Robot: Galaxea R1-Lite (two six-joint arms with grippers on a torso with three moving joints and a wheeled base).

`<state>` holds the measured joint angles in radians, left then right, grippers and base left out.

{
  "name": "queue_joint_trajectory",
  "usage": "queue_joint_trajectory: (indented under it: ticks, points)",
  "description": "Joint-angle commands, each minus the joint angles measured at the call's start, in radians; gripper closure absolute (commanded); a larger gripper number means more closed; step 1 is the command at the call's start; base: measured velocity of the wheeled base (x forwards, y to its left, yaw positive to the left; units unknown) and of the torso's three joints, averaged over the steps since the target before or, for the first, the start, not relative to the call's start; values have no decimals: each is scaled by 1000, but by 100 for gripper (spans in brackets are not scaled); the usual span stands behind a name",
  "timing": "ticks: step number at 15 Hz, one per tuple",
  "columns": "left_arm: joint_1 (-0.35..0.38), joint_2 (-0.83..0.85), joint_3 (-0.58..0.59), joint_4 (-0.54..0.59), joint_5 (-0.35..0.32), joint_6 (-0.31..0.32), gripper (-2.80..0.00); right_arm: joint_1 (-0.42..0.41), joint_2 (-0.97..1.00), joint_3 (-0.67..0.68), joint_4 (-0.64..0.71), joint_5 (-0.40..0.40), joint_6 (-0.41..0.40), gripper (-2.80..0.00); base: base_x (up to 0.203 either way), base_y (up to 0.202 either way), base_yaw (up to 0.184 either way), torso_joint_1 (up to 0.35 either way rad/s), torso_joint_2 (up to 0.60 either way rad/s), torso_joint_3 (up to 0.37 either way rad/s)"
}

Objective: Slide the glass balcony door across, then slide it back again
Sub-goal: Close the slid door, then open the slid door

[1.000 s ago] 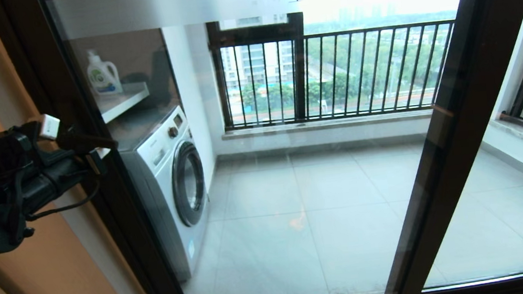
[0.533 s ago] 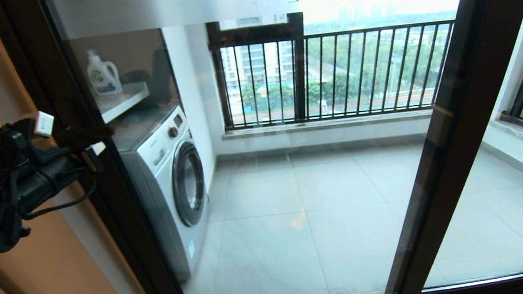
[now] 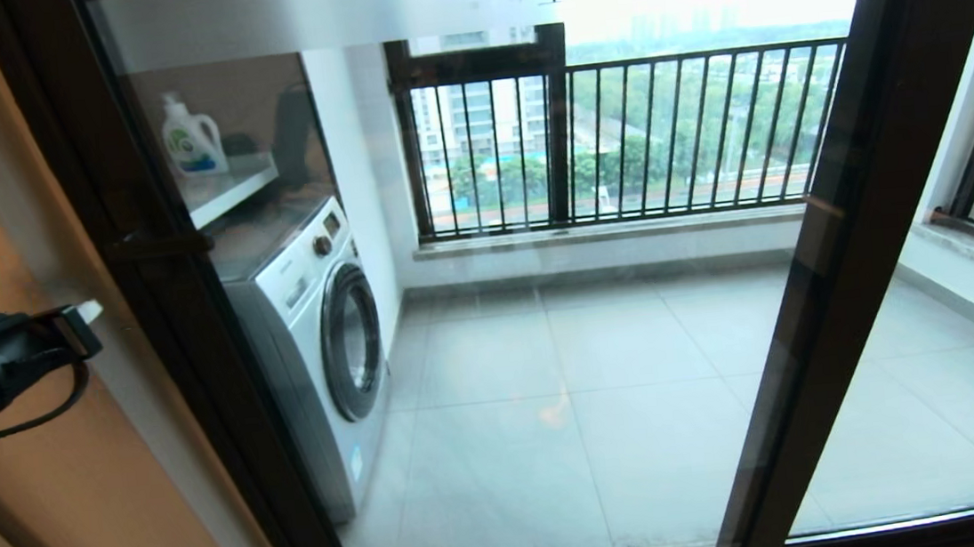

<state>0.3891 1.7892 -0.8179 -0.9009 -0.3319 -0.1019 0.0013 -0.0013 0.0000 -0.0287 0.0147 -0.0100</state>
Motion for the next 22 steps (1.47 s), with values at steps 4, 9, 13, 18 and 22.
queue_joint_trajectory:
  ticks: [4, 9, 13, 18, 22]
  points:
    - [14, -180, -4, -5, -19, -4, 0, 0, 1, 9, 0, 1, -1, 0, 0, 0, 0, 0, 0, 0]
    - [-111, -285, -18, 0, -34, -6, 0, 0, 1, 9, 0, 1, -1, 0, 0, 0, 0, 0, 0, 0]
    - [-246, -157, -73, -4, -19, 8, 0, 0, 1, 9, 0, 1, -1, 0, 0, 0, 0, 0, 0, 0]
    - [-305, -13, -155, -7, 63, 49, 0, 0, 1, 9, 0, 1, -1, 0, 0, 0, 0, 0, 0, 0]
    - [-302, 110, -139, -133, 97, 55, 0, 0, 1, 9, 0, 1, -1, 0, 0, 0, 0, 0, 0, 0]
